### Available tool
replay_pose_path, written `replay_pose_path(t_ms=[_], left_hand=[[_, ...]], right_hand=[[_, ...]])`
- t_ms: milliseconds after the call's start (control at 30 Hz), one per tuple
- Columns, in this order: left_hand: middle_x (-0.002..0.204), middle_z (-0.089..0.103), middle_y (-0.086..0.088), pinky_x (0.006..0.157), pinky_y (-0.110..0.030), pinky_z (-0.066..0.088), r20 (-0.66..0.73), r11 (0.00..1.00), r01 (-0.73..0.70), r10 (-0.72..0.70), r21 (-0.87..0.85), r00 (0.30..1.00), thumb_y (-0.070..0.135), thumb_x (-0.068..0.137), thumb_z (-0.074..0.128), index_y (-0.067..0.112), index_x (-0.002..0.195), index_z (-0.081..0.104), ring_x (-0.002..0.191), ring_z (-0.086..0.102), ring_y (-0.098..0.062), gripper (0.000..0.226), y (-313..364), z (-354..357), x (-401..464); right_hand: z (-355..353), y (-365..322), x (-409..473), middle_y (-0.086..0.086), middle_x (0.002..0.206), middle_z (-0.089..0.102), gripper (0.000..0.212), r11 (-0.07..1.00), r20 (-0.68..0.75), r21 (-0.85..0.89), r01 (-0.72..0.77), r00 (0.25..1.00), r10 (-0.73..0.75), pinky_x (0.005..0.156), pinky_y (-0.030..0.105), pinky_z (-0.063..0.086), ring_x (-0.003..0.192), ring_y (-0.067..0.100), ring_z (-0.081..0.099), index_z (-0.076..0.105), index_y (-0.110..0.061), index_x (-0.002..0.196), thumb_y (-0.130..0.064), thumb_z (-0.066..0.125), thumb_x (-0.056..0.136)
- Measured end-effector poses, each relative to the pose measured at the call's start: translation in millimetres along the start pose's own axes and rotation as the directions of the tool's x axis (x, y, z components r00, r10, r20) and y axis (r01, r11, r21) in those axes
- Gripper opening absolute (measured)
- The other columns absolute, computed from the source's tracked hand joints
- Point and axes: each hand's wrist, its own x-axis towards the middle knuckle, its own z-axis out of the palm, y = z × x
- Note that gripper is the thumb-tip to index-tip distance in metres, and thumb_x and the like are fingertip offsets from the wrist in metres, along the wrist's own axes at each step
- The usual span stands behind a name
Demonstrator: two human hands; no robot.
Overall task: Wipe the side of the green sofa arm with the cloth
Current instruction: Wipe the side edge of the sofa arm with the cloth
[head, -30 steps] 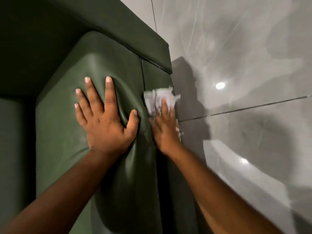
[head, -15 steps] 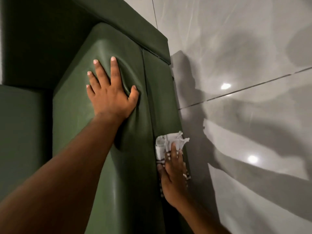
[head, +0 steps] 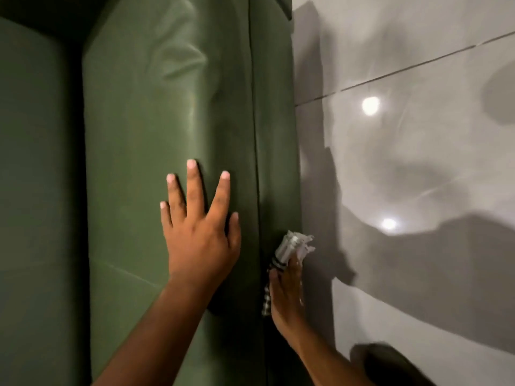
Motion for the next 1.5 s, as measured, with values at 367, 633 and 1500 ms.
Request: replay_pose_path(t_ms=[367, 633, 1500], left_hand=[[0.163, 0.015, -0.022, 0.112, -0.064, 0.029, -0.051, 0.999, 0.036, -0.037, -0.017, 0.998, 0.036, 0.092, 0.052, 0.022, 0.153, 0.033, 0.148, 0.016, -0.050, 0.065, 4.1, 9.9, -36.8], [0.163, 0.018, -0.021, 0.112, -0.061, 0.028, 0.019, 1.000, -0.019, 0.019, 0.010, 1.000, 0.034, 0.094, 0.052, 0.018, 0.150, 0.038, 0.149, 0.015, -0.047, 0.060, 1.4, 12.5, -94.9], [0.166, -0.015, -0.006, 0.112, -0.072, 0.019, 0.011, 0.999, -0.017, 0.017, 0.047, 1.000, 0.052, 0.083, 0.059, 0.035, 0.156, 0.012, 0.148, -0.005, -0.053, 0.088, 6.4, -28.0, 152.2]], right_hand=[[-7.3, -97.2, 133.0, 0.005, 0.164, 0.001, 0.062, 0.974, -0.019, -0.191, 0.124, 0.991, -0.130, 0.121, 0.051, 0.001, 0.150, 0.027, -0.004, 0.003, -0.020, 0.151, -0.046, 0.027, 0.100], [-1.3, 9.2, -19.3, 0.009, 0.163, 0.012, 0.072, 0.993, -0.052, -0.020, -0.117, 0.992, 0.116, 0.118, 0.052, 0.023, 0.146, 0.029, 0.022, -0.011, -0.042, 0.144, -0.057, 0.033, 0.089], [-25.9, -134.4, 213.7, 0.011, 0.163, 0.003, 0.057, 0.967, 0.006, -0.095, 0.236, 0.972, -0.237, 0.123, 0.038, 0.002, 0.150, 0.026, 0.002, 0.011, -0.013, 0.150, -0.037, 0.031, 0.102]])
